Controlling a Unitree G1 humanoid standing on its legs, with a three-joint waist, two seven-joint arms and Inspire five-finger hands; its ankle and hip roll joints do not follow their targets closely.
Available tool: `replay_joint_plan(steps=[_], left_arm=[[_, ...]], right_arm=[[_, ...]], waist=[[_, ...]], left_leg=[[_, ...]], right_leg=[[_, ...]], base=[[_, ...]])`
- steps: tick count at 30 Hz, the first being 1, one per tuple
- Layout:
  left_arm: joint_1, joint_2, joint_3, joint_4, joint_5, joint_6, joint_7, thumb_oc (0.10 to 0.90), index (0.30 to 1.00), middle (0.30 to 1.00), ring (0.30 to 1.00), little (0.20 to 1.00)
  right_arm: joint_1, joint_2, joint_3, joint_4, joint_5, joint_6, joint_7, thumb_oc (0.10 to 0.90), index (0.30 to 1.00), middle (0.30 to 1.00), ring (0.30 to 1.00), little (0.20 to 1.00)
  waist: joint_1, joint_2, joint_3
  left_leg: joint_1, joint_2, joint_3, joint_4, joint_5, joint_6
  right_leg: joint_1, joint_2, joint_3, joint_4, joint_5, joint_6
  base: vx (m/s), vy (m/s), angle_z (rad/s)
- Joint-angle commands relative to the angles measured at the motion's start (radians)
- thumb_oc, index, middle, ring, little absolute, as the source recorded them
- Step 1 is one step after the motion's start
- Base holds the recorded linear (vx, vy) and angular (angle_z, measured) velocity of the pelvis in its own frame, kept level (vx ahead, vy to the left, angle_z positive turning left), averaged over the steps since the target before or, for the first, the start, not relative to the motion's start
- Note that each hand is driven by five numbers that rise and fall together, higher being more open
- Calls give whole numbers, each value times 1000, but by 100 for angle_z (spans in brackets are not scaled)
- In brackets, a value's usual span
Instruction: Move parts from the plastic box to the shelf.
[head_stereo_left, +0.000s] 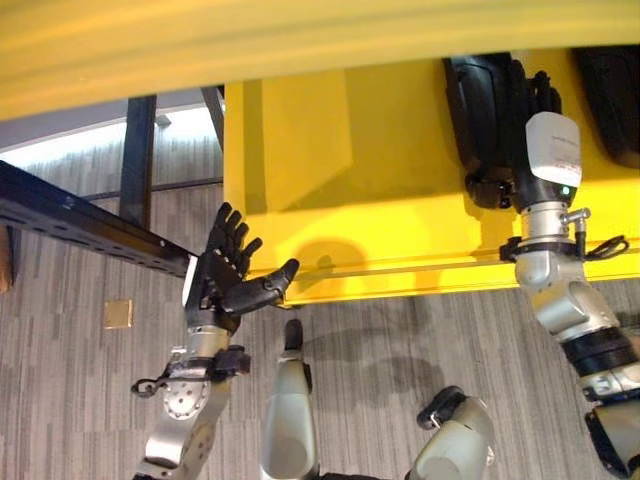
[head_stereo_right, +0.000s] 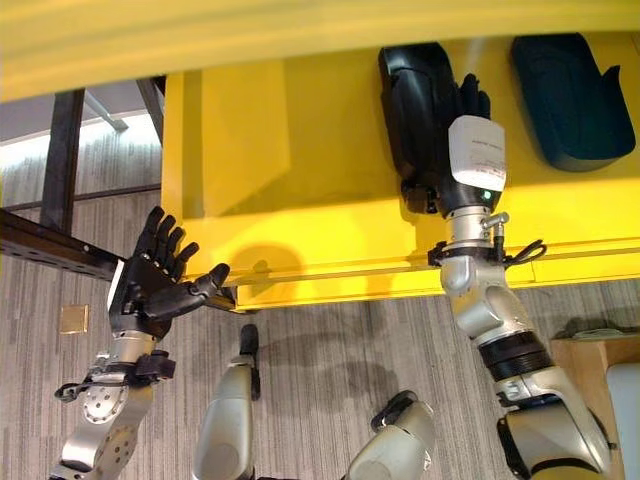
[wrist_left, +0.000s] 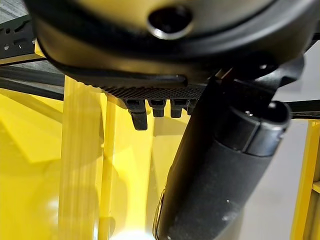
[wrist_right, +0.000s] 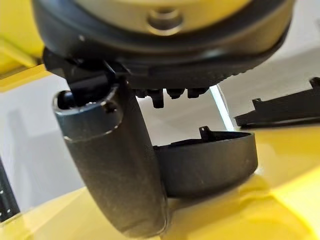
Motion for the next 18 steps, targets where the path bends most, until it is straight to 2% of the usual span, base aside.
replay_joint_plan(steps=[1, 9, 18], left_arm=[[38, 51, 49, -40, -5, -6, -8, 900, 1000, 1000, 1000, 1000], [52, 57, 70, -47, -14, -3, -14, 900, 1000, 1000, 1000, 1000], [59, 59, 77, -50, -20, -3, -15, 900, 1000, 1000, 1000, 1000]], right_arm=[[-136, -49, 5, -85, -51, -69, -6, 900, 1000, 1000, 1000, 1000], [-150, -132, 74, -100, -70, -94, 73, 900, 1000, 1000, 1000, 1000], [-157, -178, 125, -103, -68, -111, 120, 900, 1000, 1000, 1000, 1000]], waist=[[-23, -31, -18], [-19, -39, -18], [-19, -42, -18]], left_leg=[[144, 33, 55, 52, -173, 43], [142, 39, 55, 51, -170, 39], [140, 42, 57, 52, -171, 37]], right_leg=[[-58, 5, 42, 1, 196, 18], [-62, 9, 38, 3, 200, 19], [-68, 9, 43, 7, 202, 20]], base=[[0, 0, 0], [0, 0, 0], [0, 0, 0]])
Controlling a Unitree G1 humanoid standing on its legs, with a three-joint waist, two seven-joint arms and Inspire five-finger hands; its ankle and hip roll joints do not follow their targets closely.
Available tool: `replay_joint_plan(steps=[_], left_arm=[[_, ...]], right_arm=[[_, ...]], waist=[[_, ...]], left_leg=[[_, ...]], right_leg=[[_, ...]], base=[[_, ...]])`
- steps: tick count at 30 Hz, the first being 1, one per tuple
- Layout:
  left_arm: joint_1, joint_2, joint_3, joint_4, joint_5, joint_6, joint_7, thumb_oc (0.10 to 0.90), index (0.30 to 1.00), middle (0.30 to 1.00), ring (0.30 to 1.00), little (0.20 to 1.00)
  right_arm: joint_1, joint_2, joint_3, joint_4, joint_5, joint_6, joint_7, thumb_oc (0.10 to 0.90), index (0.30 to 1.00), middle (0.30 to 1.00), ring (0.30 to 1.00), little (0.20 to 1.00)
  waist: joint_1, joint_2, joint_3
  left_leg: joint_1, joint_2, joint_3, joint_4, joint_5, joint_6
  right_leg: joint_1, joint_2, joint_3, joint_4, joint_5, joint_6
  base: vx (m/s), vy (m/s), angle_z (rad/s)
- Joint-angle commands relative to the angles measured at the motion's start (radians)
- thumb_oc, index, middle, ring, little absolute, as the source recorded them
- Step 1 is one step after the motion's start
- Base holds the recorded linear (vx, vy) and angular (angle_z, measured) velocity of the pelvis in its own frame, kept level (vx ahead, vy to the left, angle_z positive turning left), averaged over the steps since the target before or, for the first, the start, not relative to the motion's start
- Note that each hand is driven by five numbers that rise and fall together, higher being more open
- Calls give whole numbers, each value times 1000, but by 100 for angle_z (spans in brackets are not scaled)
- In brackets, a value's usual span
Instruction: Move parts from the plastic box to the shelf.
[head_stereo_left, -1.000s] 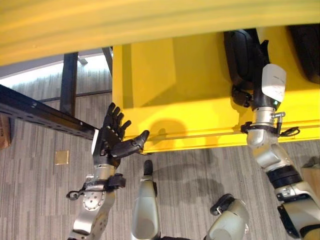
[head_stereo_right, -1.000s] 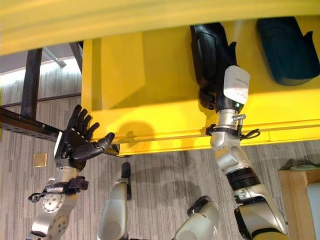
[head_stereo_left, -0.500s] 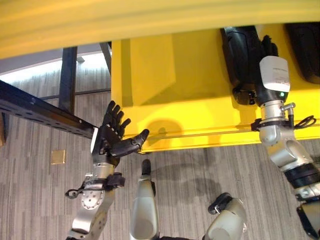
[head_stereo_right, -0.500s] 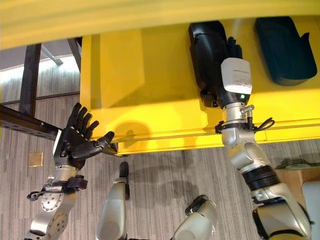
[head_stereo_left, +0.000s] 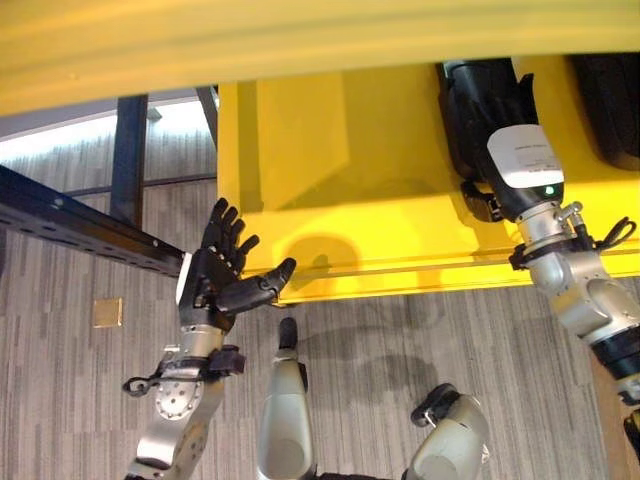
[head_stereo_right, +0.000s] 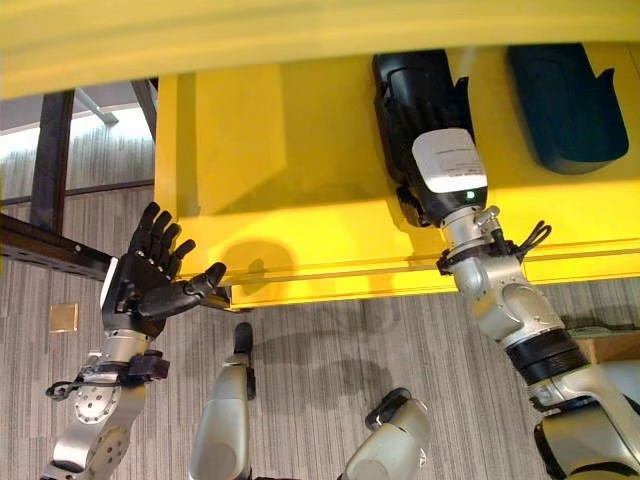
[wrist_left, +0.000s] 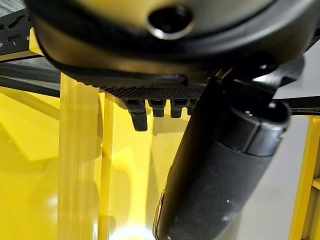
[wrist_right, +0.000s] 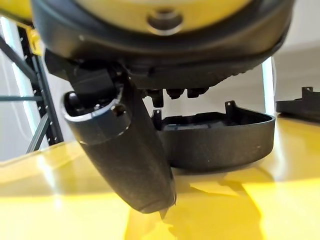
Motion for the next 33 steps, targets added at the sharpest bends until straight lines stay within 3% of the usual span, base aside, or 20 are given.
replay_joint_plan(steps=[1, 16, 33], left_arm=[[51, 28, 65, -38, -16, -3, -11, 900, 1000, 1000, 1000, 1000], [65, 29, 82, -43, -14, 1, -12, 900, 1000, 1000, 1000, 1000], [71, 36, 110, -50, -16, 16, -13, 900, 1000, 1000, 1000, 1000]], right_arm=[[-156, -35, 19, -57, -21, -34, -17, 900, 1000, 1000, 1000, 1000], [-124, -126, 27, -116, -26, -54, 31, 900, 1000, 1000, 1000, 1000], [-192, -235, 27, -263, -47, -74, 55, 900, 1000, 1000, 1000, 1000]], waist=[[-17, -21, -21], [-28, -31, -21], [-28, -46, -21]], left_leg=[[139, 41, 55, 61, -174, 34], [149, 43, 59, 47, -169, 29], [181, 45, 58, 36, -165, 23]], right_leg=[[-69, 7, 45, 7, 201, 19], [-67, 11, 47, 8, 201, 19], [-45, 15, 48, 4, 202, 22]], base=[[0, 0, 0], [0, 0, 0], [-2, 0, -1]])
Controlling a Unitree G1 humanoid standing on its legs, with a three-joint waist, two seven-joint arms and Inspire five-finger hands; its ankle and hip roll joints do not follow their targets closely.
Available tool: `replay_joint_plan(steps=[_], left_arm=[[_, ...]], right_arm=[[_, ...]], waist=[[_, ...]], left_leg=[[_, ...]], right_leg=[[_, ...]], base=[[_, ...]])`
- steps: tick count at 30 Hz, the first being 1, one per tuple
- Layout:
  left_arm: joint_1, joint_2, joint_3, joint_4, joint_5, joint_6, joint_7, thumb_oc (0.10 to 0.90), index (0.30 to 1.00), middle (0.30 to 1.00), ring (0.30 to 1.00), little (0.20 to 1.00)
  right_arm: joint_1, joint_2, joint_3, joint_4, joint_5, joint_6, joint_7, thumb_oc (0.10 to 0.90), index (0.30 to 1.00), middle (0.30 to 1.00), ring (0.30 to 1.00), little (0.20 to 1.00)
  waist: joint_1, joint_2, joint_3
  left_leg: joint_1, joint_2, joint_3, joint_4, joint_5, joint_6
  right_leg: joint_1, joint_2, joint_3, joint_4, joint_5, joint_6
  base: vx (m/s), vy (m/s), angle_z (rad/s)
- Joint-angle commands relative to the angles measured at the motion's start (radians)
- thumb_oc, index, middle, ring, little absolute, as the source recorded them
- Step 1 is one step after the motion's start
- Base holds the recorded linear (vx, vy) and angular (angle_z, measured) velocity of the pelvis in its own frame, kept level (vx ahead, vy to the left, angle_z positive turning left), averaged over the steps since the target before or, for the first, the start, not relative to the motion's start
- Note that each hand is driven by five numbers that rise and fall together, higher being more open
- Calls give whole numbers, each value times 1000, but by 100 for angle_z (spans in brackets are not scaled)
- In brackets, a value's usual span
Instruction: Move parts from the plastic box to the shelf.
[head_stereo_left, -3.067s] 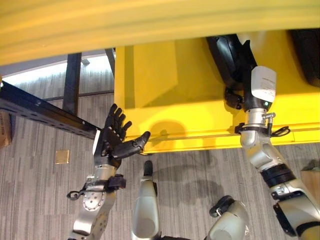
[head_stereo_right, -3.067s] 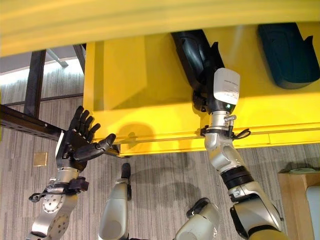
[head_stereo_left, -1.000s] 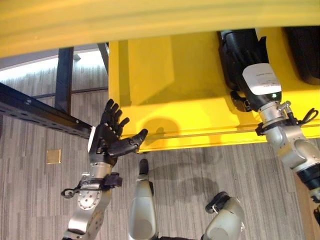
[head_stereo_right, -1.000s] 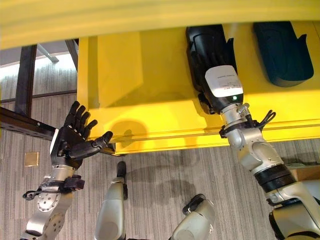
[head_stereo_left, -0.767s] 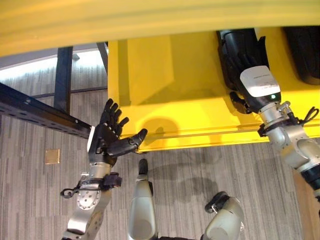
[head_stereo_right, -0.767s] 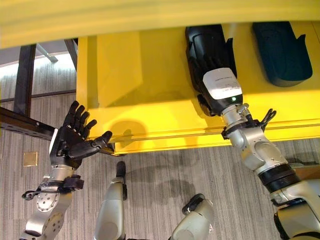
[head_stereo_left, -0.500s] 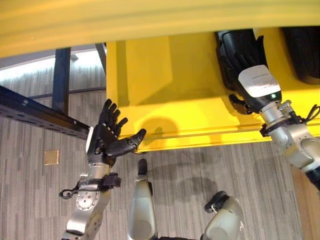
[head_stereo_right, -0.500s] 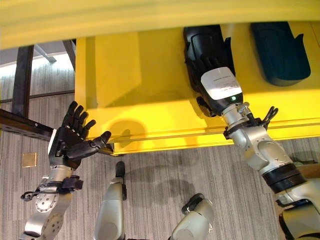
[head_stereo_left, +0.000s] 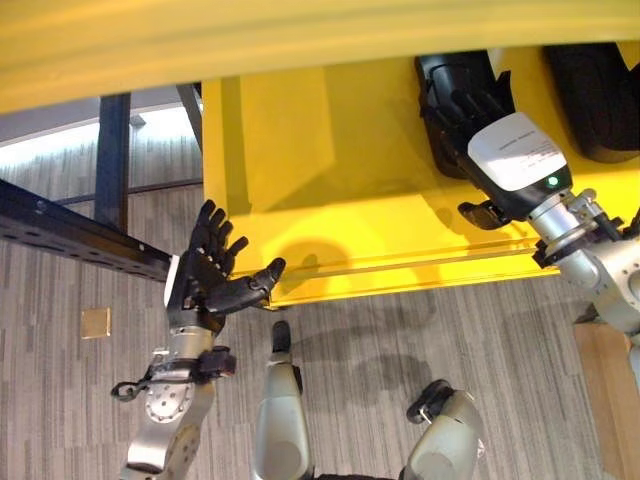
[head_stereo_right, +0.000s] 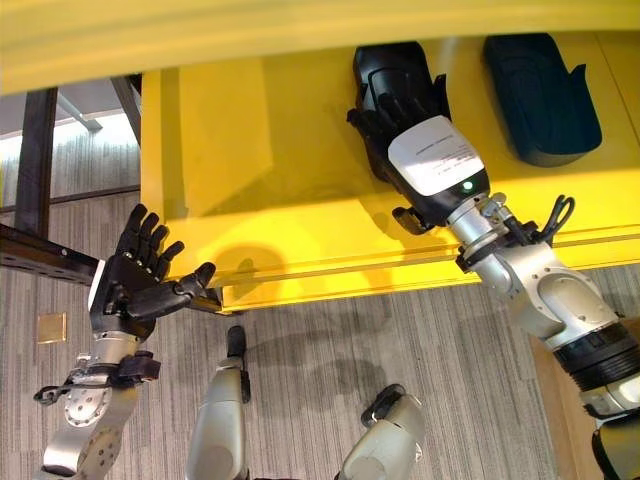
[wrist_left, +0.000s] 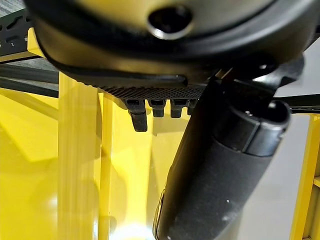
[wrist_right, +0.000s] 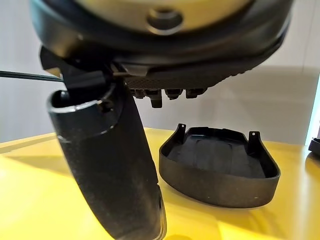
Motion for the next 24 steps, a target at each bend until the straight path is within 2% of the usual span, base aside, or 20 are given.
replay_joint_plan(steps=[1, 8, 15, 17, 18, 19, 20, 21, 22, 24], left_arm=[[43, 35, 61, -34, -13, -15, -13, 900, 1000, 1000, 1000, 1000], [37, 34, 66, -30, -2, -10, -12, 900, 1000, 1000, 1000, 1000], [32, 26, 70, -18, 16, -1, -2, 900, 1000, 1000, 1000, 1000], [30, 18, 73, -10, 27, 3, -1, 900, 1000, 1000, 1000, 1000], [33, 12, 73, -1, 33, 6, 4, 900, 1000, 1000, 1000, 1000], [33, 13, 72, -1, 33, 6, 4, 900, 1000, 1000, 1000, 1000], [36, -1, 76, 5, 38, 8, 6, 900, 1000, 1000, 1000, 1000], [40, -3, 77, 7, 40, 9, 9, 900, 1000, 1000, 1000, 1000], [41, -2, 76, 7, 40, 9, 9, 900, 1000, 1000, 1000, 1000], [51, -21, 89, 28, 42, 9, 15, 900, 1000, 1000, 1000, 1000]], right_arm=[[-189, -27, -16, -78, -13, 0, -49, 900, 1000, 1000, 1000, 1000], [-220, -55, -19, -131, -36, -3, -48, 900, 1000, 1000, 1000, 1000], [-155, -49, -98, -194, -66, 0, -68, 900, 1000, 1000, 1000, 1000], [-85, -9, -148, -222, -66, -6, -77, 900, 1000, 1000, 1000, 1000], [-30, 43, -186, -231, -50, -8, -85, 900, 1000, 1000, 1000, 1000], [-27, 43, -189, -232, -50, -8, -85, 900, 1000, 1000, 1000, 1000], [22, 117, -219, -240, -6, -14, -94, 900, 1000, 1000, 1000, 1000], [56, 156, -244, -246, 14, -18, -103, 900, 1000, 1000, 1000, 1000], [59, 157, -246, -248, 14, -18, -103, 900, 1000, 1000, 1000, 1000], [115, 239, -264, -234, 74, -28, -113, 900, 1000, 1000, 1000, 1000]], waist=[[1, -30, -21], [3, -36, -21], [-3, -40, -33], [-9, -40, -53], [-14, -40, -68], [-13, -41, -69], [-24, -42, -86], [-24, -41, -98], [-21, -41, -98], [-36, -46, -133]], left_leg=[[159, 35, 49, 44, -165, 25], [178, 33, 47, 38, -164, 25], [203, 34, 48, 19, -156, 24], [224, 38, 51, -11, -146, 24], [246, 49, 57, -41, -133, 26], [244, 48, 57, -45, -125, 28], [271, 68, 64, -76, -116, 26], [284, 79, 71, -103, -98, 27], [289, 81, 73, -103, -103, 25], [326, 111, 98, -164, -65, 23]], right_leg=[[-58, 3, 46, 14, 191, 32], [-35, 5, 42, 7, 196, 35], [-10, 15, 35, -8, 195, 36], [3, 33, 33, -28, 194, 35], [10, 54, 39, -50, 196, 34], [10, 54, 35, -58, 202, 30], [20, 78, 40, -76, 186, 30], [24, 94, 34, -92, 185, 23], [25, 94, 37, -87, 180, 27], [34, 145, 44, -128, 159, 17]], base=[[0, 0, 0], [0, 0, 0], [1, -1, -1], [14, -5, -5], [1, 5, -14], [15, -28, -25], [-3, -38, -33], [20, -46, -33], [-15, -25, -32], [-7, -57, -21]])
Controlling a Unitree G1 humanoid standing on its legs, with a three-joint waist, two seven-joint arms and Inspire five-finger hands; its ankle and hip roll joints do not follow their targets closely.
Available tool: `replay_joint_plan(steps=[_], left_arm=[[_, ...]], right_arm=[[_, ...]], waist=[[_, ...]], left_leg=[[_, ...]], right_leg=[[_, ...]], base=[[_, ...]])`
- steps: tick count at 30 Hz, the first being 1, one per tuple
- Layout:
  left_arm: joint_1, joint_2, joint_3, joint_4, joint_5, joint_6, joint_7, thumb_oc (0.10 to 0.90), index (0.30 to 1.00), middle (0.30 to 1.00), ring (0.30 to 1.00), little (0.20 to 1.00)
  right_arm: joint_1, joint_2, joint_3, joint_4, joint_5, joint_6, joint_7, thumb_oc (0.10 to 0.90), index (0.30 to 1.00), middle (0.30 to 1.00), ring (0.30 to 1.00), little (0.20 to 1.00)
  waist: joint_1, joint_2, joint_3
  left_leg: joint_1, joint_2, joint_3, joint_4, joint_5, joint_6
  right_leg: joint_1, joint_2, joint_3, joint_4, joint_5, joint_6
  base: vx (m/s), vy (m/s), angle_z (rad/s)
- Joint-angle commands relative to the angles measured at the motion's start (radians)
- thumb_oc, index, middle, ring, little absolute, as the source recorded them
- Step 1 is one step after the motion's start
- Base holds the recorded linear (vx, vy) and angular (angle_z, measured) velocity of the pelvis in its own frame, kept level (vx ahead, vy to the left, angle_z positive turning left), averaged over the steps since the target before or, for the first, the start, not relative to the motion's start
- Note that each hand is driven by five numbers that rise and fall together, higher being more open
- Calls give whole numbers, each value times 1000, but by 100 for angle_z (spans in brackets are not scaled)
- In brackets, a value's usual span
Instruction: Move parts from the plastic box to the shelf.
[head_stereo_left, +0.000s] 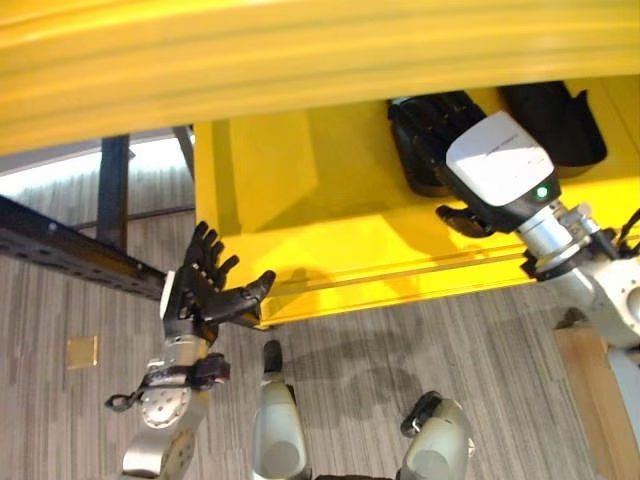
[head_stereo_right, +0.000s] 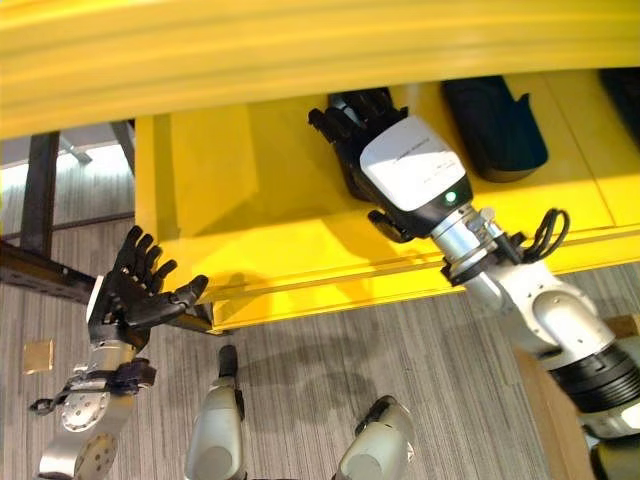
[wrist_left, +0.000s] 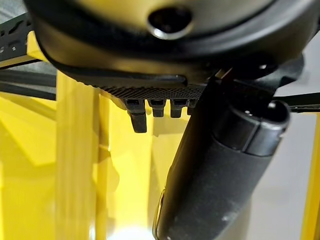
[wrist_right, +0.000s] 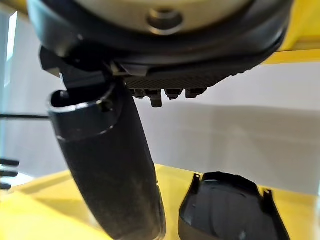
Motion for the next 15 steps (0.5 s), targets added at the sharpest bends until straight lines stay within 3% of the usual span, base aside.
replay_joint_plan(steps=[1, 2, 5, 6, 8, 11, 12, 13, 14, 15], left_arm=[[-3, -2, -1, -36, 37, -30, 1, 900, 1000, 1000, 1000, 1000], [12, -16, 12, -34, 39, -34, 0, 900, 1000, 1000, 1000, 1000], [21, -30, 24, -31, 43, -41, -1, 900, 1000, 1000, 1000, 1000], [21, -30, 24, -31, 43, -41, -1, 900, 1000, 1000, 1000, 1000], [8, -31, 19, -30, 51, -44, -7, 900, 1000, 1000, 1000, 1000], [-2, -34, 11, -32, 60, -46, -4, 900, 1000, 1000, 1000, 1000], [-9, -39, 7, -30, 61, -45, -2, 900, 1000, 1000, 1000, 1000], [-10, -39, 6, -30, 61, -46, -2, 900, 1000, 1000, 1000, 1000], [-15, -42, -1, -23, 67, -47, 13, 900, 1000, 1000, 1000, 1000], [-16, -43, 0, -22, 67, -47, 13, 900, 1000, 1000, 1000, 1000]], right_arm=[[-76, 86, -97, -10, 105, -8, -98, 900, 1000, 1000, 1000, 1000], [-52, 133, -97, -5, 161, -27, -100, 900, 1000, 1000, 1000, 1000], [-32, 155, -97, -18, 215, -54, -93, 900, 1000, 1000, 1000, 1000], [-32, 155, -97, -18, 215, -54, -93, 900, 1000, 1000, 1000, 1000], [-3, 152, -128, -40, 257, -76, -107, 900, 1000, 1000, 1000, 1000], [12, 161, -151, -61, 285, -92, -123, 900, 1000, 1000, 1000, 1000], [23, 165, -165, -66, 278, -92, -141, 900, 1000, 1000, 1000, 1000], [24, 165, -167, -67, 278, -92, -141, 900, 1000, 1000, 1000, 1000], [-10, 182, -128, -47, 280, -85, -151, 900, 1000, 1000, 1000, 1000], [-16, 182, -124, -42, 280, -85, -153, 900, 1000, 1000, 1000, 1000]], waist=[[-11, -30, -123], [-19, -33, -148], [-31, -29, -183], [-31, -29, -183], [-45, -13, -193], [-53, -1, -196], [-62, 6, -196], [-60, 8, -197], [-33, 17, -189], [-33, 19, -189]], left_leg=[[137, 56, 49, -36, -82, 18], [159, 83, 64, -67, -60, 14], [185, 119, 94, -123, -13, 4], [185, 119, 94, -123, -13, 4], [183, 159, 104, -150, 53, -9], [171, 180, 112, -147, 86, -15], [170, 207, 126, -134, 121, -24], [169, 210, 126, -134, 122, -26], [153, 196, 67, -111, 186, -12], [151, 198, 68, -109, 186, -12]], right_leg=[[-73, 58, 28, -27, 145, 11], [-73, 102, 47, -59, 122, 7], [-87, 156, 70, -78, 100, -3], [-87, 156, 70, -78, 100, -3], [-116, 193, 81, -53, 62, -23], [-148, 209, 87, -32, 48, -41], [-158, 226, 85, -22, 37, -55], [-160, 228, 84, -21, 36, -57], [-153, 279, 124, -82, 44, -74], [-152, 283, 124, -89, 49, -74]], base=[[0, -107, -43], [-1, -90, -46], [2, -99, -45], [-9, -90, -64], [-64, -132, -34], [-51, -118, -16], [-35, -158, -27], [-67, -175, -29], [-53, -70, -20], [-45, -102, -50]])
